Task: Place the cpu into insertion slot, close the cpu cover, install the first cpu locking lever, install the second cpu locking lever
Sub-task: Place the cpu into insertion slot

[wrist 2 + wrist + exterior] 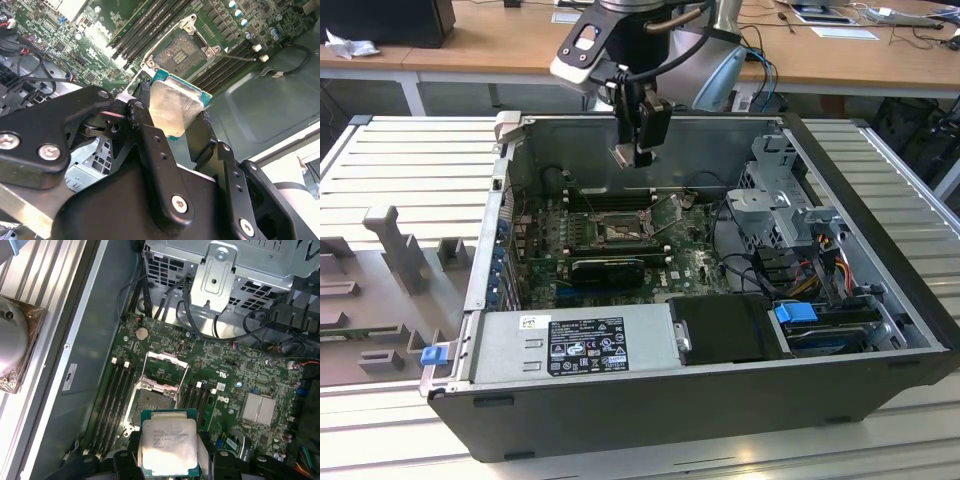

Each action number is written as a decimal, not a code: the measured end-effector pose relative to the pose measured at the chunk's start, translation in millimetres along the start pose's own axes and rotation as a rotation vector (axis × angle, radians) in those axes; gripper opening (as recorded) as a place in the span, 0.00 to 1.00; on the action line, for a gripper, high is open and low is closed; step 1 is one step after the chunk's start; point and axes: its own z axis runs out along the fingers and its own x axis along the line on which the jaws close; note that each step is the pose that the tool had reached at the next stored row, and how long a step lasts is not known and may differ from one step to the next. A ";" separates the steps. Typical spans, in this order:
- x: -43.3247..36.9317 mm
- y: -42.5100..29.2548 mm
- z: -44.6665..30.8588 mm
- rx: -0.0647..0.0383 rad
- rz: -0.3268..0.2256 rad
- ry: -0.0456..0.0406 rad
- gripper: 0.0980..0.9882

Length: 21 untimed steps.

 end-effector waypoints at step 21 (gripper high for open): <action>-0.4 -1.9 22.0 0.000 0.001 -0.0010 0.48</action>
